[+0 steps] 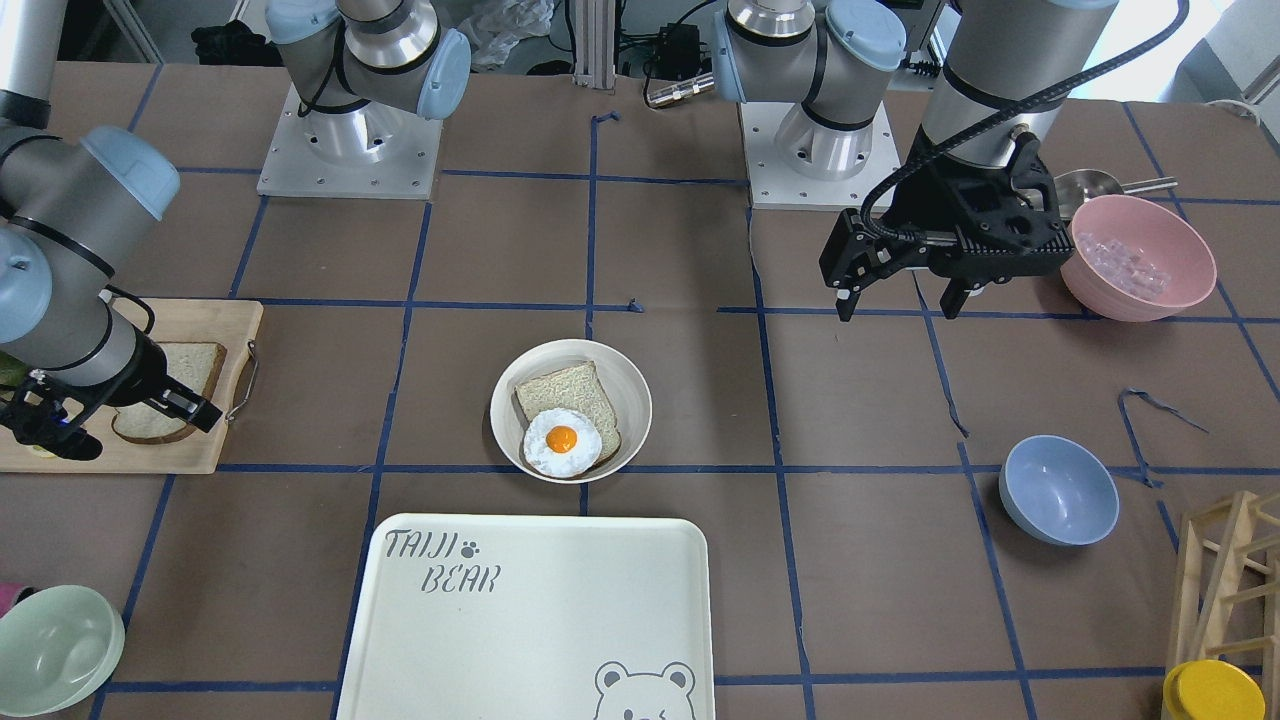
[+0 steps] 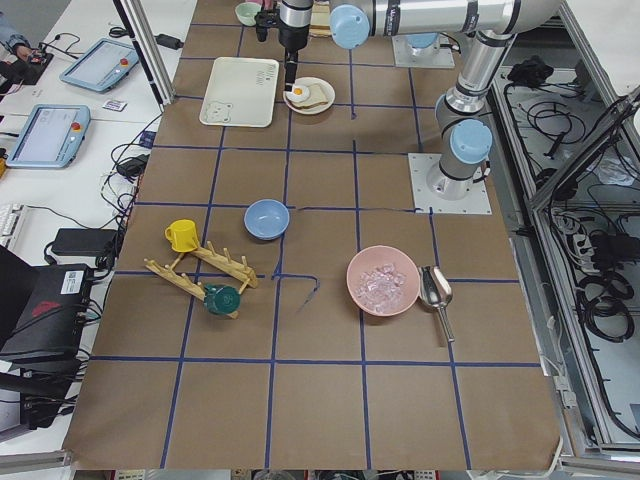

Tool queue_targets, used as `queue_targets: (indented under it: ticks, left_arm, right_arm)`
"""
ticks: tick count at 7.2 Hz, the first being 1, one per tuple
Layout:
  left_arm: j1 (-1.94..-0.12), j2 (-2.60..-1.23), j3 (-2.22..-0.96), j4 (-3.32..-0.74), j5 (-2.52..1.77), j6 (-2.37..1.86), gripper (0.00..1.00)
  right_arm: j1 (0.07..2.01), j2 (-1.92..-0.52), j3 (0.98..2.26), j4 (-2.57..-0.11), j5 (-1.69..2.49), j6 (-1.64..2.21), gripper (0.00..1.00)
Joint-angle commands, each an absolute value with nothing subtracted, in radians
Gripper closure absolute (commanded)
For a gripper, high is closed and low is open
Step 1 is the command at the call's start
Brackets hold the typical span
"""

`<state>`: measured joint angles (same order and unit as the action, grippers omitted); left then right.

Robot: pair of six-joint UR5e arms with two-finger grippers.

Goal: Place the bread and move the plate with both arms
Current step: 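Lower the right gripper onto the bread slice on the cutting board, then grasp the bread slice edge with the right gripper and lift it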

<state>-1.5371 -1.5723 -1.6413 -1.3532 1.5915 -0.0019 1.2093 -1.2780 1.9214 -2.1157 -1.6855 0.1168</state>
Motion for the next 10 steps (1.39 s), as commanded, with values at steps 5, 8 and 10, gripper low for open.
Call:
queue_targets:
  ticks: [5,8,10]
  left_arm:
    - [-1.537,-1.572,-1.641,-1.353,1.591,-0.003,0.00]
    - [-1.534,-1.572,-1.640,-1.353,1.591,-0.002,0.00]
    - [-1.537,-1.571,-1.641,-1.353,1.591,-0.003,0.00]
  right_arm:
    - [1.163,-1.218,1.921,-2.135,-1.715,0.146,0.38]
    - [1.163,-1.200,1.917,-2.135,-1.707,0.156,0.47]
    - [1.161,-1.200,1.916,-2.131,-1.700,0.156,1.00]
